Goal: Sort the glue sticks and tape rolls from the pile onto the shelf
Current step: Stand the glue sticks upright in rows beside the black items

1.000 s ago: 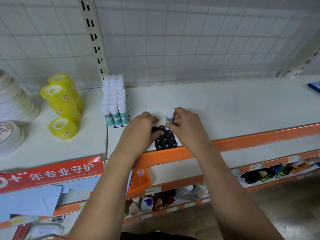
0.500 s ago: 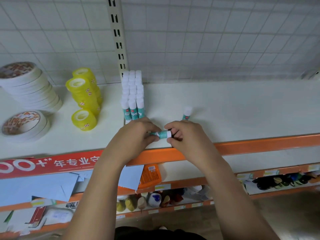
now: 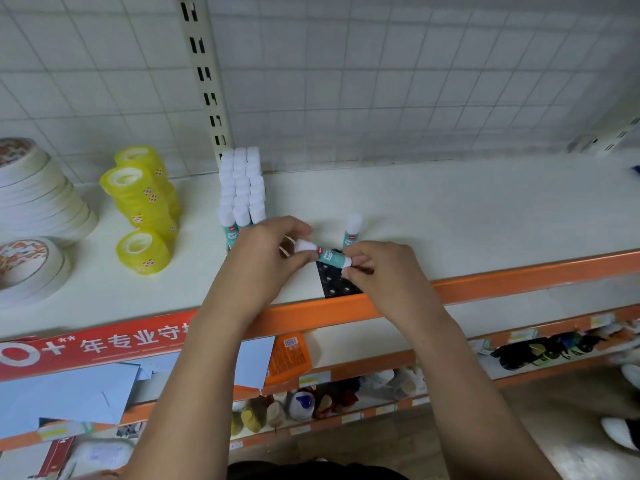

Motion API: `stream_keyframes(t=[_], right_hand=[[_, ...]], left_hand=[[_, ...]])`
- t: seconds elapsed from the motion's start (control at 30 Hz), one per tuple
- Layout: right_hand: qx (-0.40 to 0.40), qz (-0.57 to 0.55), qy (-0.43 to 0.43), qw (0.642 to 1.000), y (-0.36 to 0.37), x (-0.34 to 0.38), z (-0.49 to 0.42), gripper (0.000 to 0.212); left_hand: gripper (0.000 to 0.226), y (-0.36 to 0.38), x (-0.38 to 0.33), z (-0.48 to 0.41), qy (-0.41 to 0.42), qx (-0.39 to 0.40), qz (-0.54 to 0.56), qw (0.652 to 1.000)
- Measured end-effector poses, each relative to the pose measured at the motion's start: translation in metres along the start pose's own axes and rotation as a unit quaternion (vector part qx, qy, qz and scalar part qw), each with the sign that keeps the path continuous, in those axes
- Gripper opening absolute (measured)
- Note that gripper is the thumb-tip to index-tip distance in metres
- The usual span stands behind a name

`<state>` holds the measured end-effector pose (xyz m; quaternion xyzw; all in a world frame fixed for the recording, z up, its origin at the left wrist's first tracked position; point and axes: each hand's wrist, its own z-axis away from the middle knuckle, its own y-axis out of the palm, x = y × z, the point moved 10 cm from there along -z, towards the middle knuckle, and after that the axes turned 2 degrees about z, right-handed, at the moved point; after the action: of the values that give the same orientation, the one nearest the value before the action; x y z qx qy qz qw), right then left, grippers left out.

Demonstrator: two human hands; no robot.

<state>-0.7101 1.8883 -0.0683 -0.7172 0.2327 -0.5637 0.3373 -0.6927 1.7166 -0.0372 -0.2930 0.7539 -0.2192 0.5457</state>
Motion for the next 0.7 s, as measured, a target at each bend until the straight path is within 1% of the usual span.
stream_keyframes(t=[0.1, 0.17, 0.23, 0.3, 0.33, 0.4, 0.5, 0.7], right_hand=[[-0.017, 0.004, 0.019, 1.000, -0.004, -0.008, -0.002, 0.023], [-0.042, 0.017, 0.029, 0.999, -0.009, -0.012, -0.006, 0.017], [-0.046, 0.033, 0.043, 0.997, -0.009, -0.015, -0.011, 0.023], [-0.033, 0.044, 0.050, 0.997, -0.005, -0.015, -0.016, 0.030], [-0.028, 0.052, 0.045, 0.997, -0.002, -0.013, -0.018, 0.030], [-0.024, 0.066, 0.033, 0.997, 0.001, -0.009, -0.022, 0.023], [-0.023, 0.050, 0.037, 0.998, 0.005, -0.010, -0.025, 0.014], [-0.025, 0.056, 0.030, 0.998, 0.007, -0.013, -0.028, 0.011]], left_hand=[[0.031, -0.008, -0.008, -0.008, -0.009, -0.047, 0.040, 0.998], [0.032, -0.008, -0.012, -0.015, -0.012, -0.059, 0.042, 0.997], [0.028, -0.002, -0.017, -0.021, -0.007, -0.055, 0.026, 0.998], [0.025, 0.005, -0.021, -0.026, 0.000, -0.049, 0.015, 0.999], [0.025, 0.007, -0.023, -0.028, 0.004, -0.048, 0.014, 0.999], [0.026, 0.011, -0.024, -0.031, 0.009, -0.050, 0.016, 0.999], [0.025, 0.014, -0.020, -0.034, 0.008, -0.046, 0.019, 0.999], [0.023, 0.021, -0.014, -0.037, -0.006, -0.032, 0.031, 0.999]])
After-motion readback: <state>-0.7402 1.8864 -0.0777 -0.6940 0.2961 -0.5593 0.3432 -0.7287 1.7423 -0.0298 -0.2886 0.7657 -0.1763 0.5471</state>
